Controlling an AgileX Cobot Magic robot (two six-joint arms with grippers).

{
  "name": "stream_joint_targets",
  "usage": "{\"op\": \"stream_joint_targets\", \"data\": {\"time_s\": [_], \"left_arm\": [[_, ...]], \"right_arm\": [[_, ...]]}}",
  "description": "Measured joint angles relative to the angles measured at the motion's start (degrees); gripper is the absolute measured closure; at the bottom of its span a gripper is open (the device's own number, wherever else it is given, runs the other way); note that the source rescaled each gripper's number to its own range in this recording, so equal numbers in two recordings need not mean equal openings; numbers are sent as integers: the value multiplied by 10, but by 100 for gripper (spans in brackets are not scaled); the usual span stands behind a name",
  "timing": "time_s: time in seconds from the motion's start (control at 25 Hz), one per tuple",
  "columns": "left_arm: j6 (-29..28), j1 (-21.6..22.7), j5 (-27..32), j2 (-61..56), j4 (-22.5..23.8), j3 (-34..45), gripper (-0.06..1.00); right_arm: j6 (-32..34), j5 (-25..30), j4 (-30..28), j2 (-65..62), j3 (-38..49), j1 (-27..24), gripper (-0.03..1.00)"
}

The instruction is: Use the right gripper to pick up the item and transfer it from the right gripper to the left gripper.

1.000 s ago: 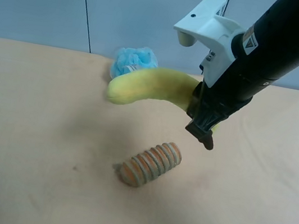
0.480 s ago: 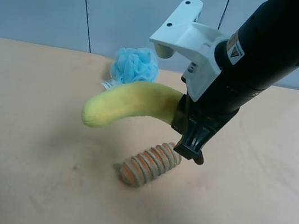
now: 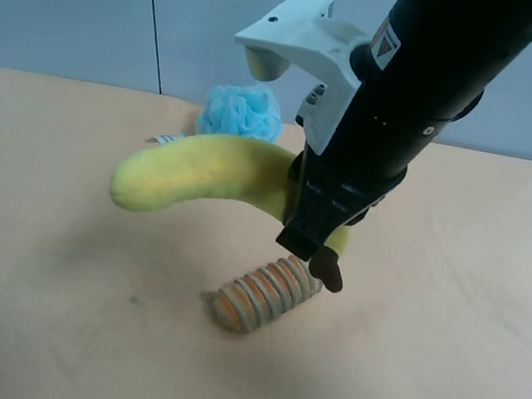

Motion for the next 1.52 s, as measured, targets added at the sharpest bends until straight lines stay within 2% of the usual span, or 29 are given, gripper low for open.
{"op": "stream_joint_targets", "data": {"time_s": [0.24, 0.44, 0.6, 0.84, 1.04, 1.28, 1.52], "left_arm": [[-3, -74, -14, 66, 37, -2, -1], [-15, -124, -37, 122, 72, -34, -1], [-16, -138, -54, 167, 86, -64, -1], [-16, -141, -79, 221, 81, -96, -1], [-15, -172, -83, 252, 81, -126, -1], [-13, -215, -97, 279, 83, -133, -1], [-15, -226, -117, 303, 93, -133, 0]], "right_arm": [[23, 28, 5, 57, -52, 0, 97], [24, 32, 5, 83, -79, 0, 97], [24, 32, 15, 90, -88, 0, 97], [23, 31, 31, 108, -93, 7, 97], [20, 18, 37, 115, -94, 7, 97], [18, 3, 52, 115, -94, 7, 97], [17, 2, 66, 115, -94, 7, 97]]}}
